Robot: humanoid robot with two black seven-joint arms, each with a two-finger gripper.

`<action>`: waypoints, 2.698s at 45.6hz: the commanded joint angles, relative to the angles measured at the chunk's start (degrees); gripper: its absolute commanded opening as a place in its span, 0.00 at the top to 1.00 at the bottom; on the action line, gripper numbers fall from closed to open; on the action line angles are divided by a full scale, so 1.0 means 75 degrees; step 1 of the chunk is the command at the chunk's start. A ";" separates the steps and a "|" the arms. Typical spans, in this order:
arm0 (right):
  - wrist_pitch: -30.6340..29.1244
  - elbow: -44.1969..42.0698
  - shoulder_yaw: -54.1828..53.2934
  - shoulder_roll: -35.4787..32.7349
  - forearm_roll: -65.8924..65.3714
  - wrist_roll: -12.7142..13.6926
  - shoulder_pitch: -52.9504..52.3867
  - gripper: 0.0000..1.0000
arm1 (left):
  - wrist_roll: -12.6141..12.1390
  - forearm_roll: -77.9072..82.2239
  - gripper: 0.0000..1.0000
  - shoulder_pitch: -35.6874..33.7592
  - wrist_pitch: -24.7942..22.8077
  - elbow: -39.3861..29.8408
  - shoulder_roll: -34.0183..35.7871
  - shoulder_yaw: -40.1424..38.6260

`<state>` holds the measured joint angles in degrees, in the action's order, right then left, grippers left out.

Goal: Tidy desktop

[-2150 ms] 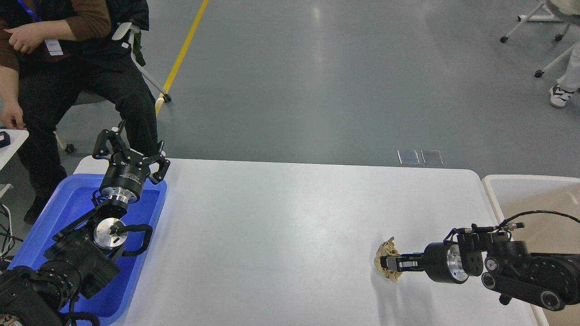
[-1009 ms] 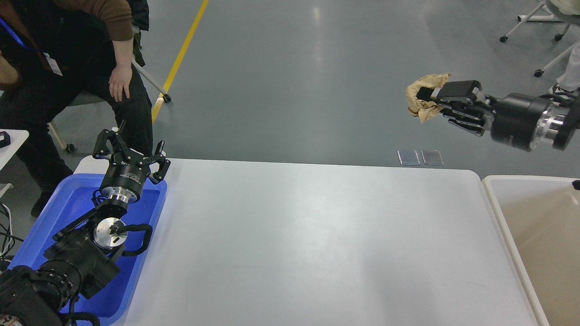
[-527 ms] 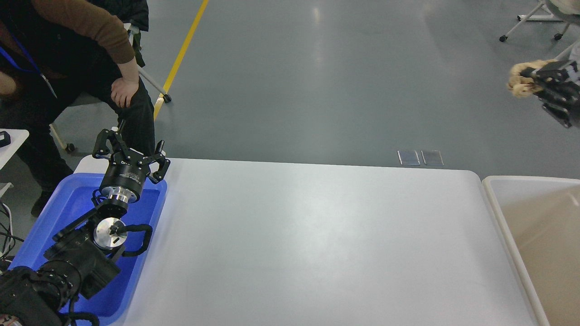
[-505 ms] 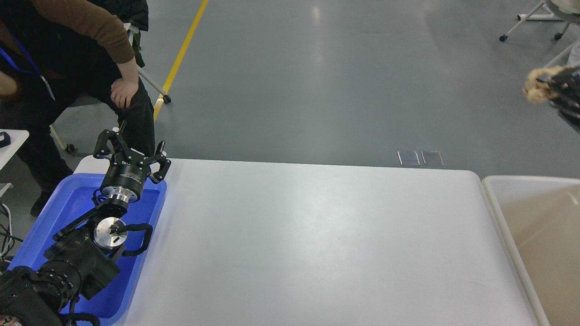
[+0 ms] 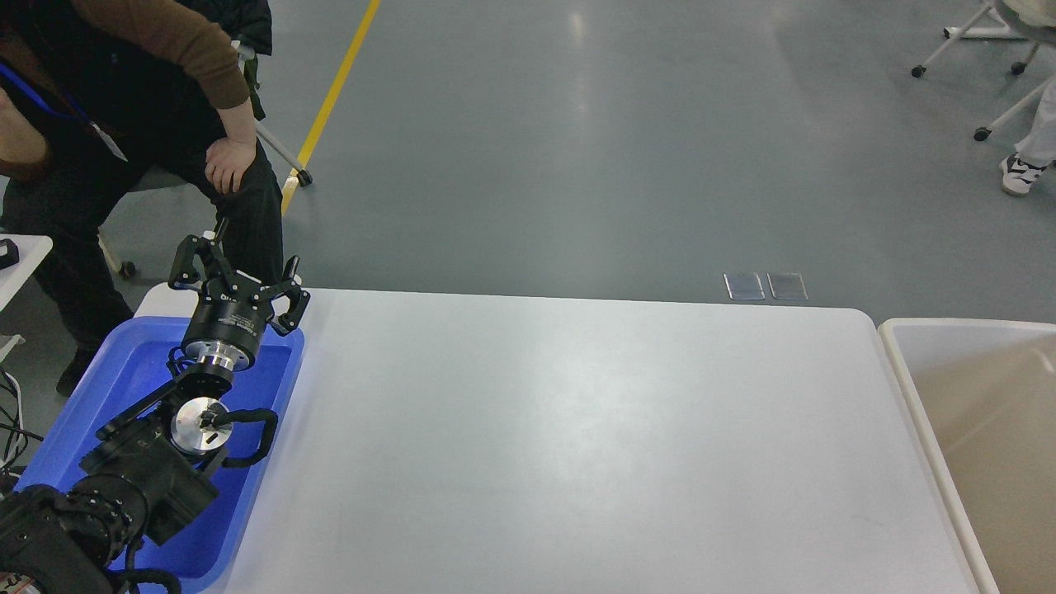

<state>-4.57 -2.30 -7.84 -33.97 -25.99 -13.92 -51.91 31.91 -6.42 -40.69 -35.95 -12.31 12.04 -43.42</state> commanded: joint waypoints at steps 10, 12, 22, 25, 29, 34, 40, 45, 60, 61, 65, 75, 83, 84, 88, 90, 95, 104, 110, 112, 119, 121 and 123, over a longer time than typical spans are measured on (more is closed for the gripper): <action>0.1161 -0.0689 0.0038 0.1258 0.0020 0.0591 0.1788 1.00 | 0.0000 0.0001 0.00 0.0000 0.0000 0.0000 0.0000 0.0000; 0.1172 -0.0689 0.0049 0.1434 0.0020 0.0591 0.1940 1.00 | 0.0000 0.0001 0.00 0.0000 0.0000 0.0000 0.0000 0.0000; 0.1371 -0.0689 0.0049 0.2208 0.0031 0.0591 0.2445 1.00 | 0.0000 0.0001 0.00 0.0000 0.0000 0.0000 0.0000 0.0000; 0.1442 -0.0689 0.0038 0.2302 0.0032 0.0591 0.2457 1.00 | 0.0000 0.0001 0.00 0.0000 0.0000 0.0000 0.0000 0.0000; 0.1465 -0.0678 0.0038 0.2349 0.0032 0.0591 0.2457 1.00 | 0.0000 0.0001 0.00 0.0000 0.0000 0.0000 0.0000 0.0000; 0.1477 -0.0678 0.0038 0.2349 0.0032 0.0591 0.2457 1.00 | 0.0000 0.0001 0.00 0.0000 0.0000 0.0000 0.0000 0.0000; 0.1477 -0.0678 0.0049 0.2349 0.0032 0.0591 0.2457 1.00 | 0.0000 0.0001 0.00 0.0000 0.0000 0.0000 0.0000 0.0000; 0.1652 -0.0689 0.0002 0.2349 0.0032 0.0591 0.2457 0.87 | 0.0000 0.0001 0.00 0.0000 0.0000 0.0000 0.0000 0.0000; 0.2204 -0.0654 0.0049 0.2478 0.0067 0.0579 0.2468 0.02 | 0.0000 0.0001 0.00 0.0000 0.0000 0.0000 0.0000 0.0000; 0.2192 -0.0654 0.0049 0.2490 0.0067 0.0579 0.2468 0.02 | 0.0000 0.0001 0.00 0.0000 0.0000 0.0000 0.0000 0.0000; 0.2134 -0.0654 0.0049 0.2490 0.0067 0.0579 0.2457 0.01 | 0.0000 -0.0011 0.00 0.0000 0.0000 0.0000 0.0000 0.0000; 0.2122 -0.0654 0.0049 0.2490 0.0067 0.0579 0.2363 0.01 | 0.0000 0.0001 0.00 0.0000 0.0000 0.0000 0.0000 0.0000; 0.2122 -0.0654 -0.0056 0.2455 0.0078 0.0579 0.1825 0.01 | 0.0000 0.0001 0.00 0.0000 0.0000 0.0000 0.0000 0.0000; 0.2122 -0.0666 -0.0091 0.2443 0.0078 0.0579 0.1720 0.01 | 0.0000 0.0001 0.00 0.0000 0.0000 0.0000 0.0000 0.0000; 0.2122 -0.0678 -0.0115 0.2349 0.0300 0.0579 0.1368 0.01 | 0.0000 0.0001 0.00 0.0000 0.0000 0.0000 0.0000 0.0000; 0.2075 -0.0666 -0.0103 0.2209 0.0569 0.0579 0.1134 0.01 | 0.0000 0.0001 0.00 0.0000 0.0000 0.0000 0.0000 0.0000; 0.1806 -0.0409 -0.0173 0.1565 0.1377 0.0579 0.0676 0.01 | 0.0000 0.0001 0.00 0.0000 0.0000 0.0000 0.0000 0.0000; 0.1407 0.0890 -0.0735 0.0359 0.2586 0.0579 -0.0284 0.00 | 0.0000 0.0001 0.00 0.0000 0.0000 0.0000 0.0000 0.0000; 0.1407 0.2881 -0.1496 -0.0848 0.2586 0.0509 -0.0917 0.00 | 0.0000 0.0001 0.00 0.0000 0.0000 0.0000 0.0000 0.0000; 0.1395 0.3573 -0.1766 -0.1188 0.2586 0.0509 -0.1012 0.00 | 0.0000 -0.0011 0.00 0.0000 0.0000 0.0000 0.0000 0.0000; 0.1173 0.5157 -0.3206 -0.1870 0.2504 0.0509 -0.1047 0.00 | 0.0000 0.0001 0.00 0.0000 0.0000 0.0000 0.0000 0.0000; 0.0998 0.5252 -0.3745 -0.1846 0.2492 0.0509 -0.1036 0.00 | 0.0000 0.0001 0.00 0.0000 0.0000 0.0000 0.0000 0.0000; 0.0798 0.5310 -0.4237 -0.1811 0.2492 0.0497 -0.0965 0.00 | 0.0000 0.0001 0.00 0.0000 0.0000 0.0000 0.0000 0.0000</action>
<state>5.39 24.35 -23.78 -41.38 -8.09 -9.96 -57.22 31.91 -6.42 -40.69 -35.95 -12.33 12.00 -43.42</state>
